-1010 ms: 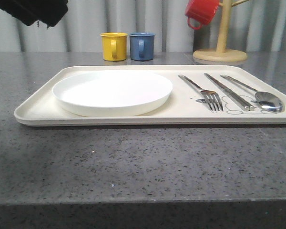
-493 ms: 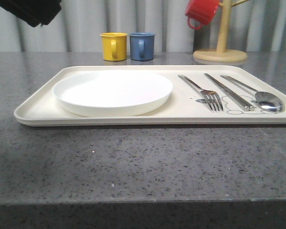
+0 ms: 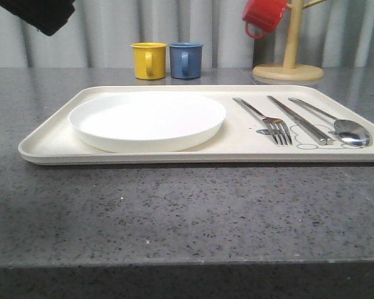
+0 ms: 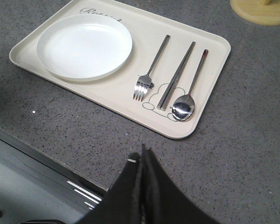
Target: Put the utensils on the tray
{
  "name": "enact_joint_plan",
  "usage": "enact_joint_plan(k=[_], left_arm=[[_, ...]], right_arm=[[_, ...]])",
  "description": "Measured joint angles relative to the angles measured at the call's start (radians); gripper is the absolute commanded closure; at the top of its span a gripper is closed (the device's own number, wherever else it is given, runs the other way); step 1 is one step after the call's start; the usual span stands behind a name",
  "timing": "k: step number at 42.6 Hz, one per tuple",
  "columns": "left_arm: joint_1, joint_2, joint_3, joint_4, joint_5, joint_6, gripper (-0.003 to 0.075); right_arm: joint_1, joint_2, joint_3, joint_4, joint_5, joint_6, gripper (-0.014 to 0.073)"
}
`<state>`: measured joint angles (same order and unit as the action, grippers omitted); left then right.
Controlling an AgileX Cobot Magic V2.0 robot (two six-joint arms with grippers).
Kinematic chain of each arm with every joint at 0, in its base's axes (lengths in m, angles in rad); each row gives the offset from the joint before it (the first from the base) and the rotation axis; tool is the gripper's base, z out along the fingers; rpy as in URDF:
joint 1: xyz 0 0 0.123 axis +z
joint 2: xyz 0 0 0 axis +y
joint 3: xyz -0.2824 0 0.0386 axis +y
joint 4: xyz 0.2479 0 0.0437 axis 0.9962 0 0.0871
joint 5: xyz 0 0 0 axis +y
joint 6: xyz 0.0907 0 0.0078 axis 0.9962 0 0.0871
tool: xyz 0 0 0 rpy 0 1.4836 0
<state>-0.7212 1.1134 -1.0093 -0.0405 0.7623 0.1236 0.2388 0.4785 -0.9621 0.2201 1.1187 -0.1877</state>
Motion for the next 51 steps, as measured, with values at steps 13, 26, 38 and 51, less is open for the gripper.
enact_joint_plan(k=[13,26,38,51], left_arm=[[0.000,0.000,0.000,0.000,0.000,0.000,0.0741],[0.098,-0.082,0.047,0.106,-0.070,0.002,0.0741],[0.384,-0.403,0.350,0.110,-0.339,0.003,0.0741],[0.640,-0.838,0.753,0.110,-0.569,0.006,0.0741]], right_arm=[[0.000,0.000,0.000,0.000,0.000,0.000,0.0661],[0.000,0.000,0.000,0.000,0.000,0.000,0.0661],[0.000,0.000,0.000,0.000,0.000,0.000,0.0661],[0.000,0.000,0.000,0.000,0.000,0.002,0.0661]])
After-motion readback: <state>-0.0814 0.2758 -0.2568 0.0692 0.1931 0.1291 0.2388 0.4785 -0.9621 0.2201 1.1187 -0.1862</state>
